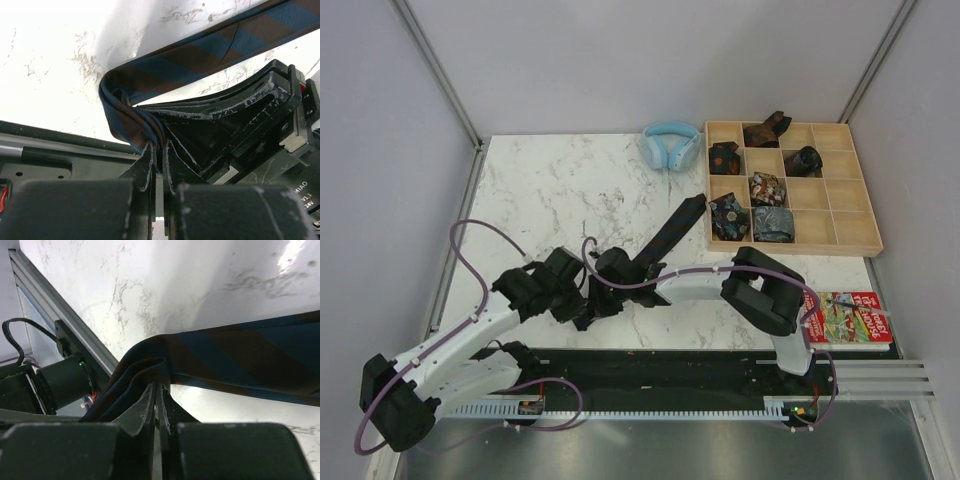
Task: Roll the ties
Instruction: Roll the tie at the center of the board.
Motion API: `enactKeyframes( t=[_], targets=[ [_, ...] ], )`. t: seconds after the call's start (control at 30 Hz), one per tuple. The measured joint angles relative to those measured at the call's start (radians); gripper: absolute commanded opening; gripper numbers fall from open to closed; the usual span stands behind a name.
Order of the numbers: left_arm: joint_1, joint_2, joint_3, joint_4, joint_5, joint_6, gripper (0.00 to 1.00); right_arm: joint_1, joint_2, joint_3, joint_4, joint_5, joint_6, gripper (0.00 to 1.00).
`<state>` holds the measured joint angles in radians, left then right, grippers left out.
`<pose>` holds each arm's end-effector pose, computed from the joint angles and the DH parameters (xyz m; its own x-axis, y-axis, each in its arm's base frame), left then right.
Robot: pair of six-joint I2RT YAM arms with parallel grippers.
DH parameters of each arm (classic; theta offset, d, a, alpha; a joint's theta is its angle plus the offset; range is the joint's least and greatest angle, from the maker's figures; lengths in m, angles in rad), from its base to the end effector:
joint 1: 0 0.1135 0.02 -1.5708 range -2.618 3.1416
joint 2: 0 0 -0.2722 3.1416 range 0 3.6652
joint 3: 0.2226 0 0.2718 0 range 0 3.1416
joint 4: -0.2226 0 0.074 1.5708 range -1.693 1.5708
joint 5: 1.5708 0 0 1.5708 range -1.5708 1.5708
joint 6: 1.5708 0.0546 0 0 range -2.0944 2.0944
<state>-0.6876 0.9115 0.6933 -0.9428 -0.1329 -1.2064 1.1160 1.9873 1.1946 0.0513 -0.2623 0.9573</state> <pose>0.1407 -0.1062 0.2123 -0.8023 -0.5395 -0.2556 -0.4526 0.8288 -0.3290 0.1860 0.4126 0.1301 -0.9489 -0.1429 -0.2814 -0.3053 0.6414 0.7038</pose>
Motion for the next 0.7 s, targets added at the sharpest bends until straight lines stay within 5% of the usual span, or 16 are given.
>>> enactKeyframes(
  t=[0.4, 0.7],
  targets=[
    [0.0, 0.162, 0.05, 0.086, -0.024, 0.04, 0.02, -0.09, 0.009, -0.028, -0.001, -0.039, -0.02, 0.14],
    [0.001, 0.267, 0.075, 0.117, -0.043, 0.054, 0.02, -0.144, -0.009, -0.097, 0.005, -0.09, -0.065, 0.3]
  ],
)
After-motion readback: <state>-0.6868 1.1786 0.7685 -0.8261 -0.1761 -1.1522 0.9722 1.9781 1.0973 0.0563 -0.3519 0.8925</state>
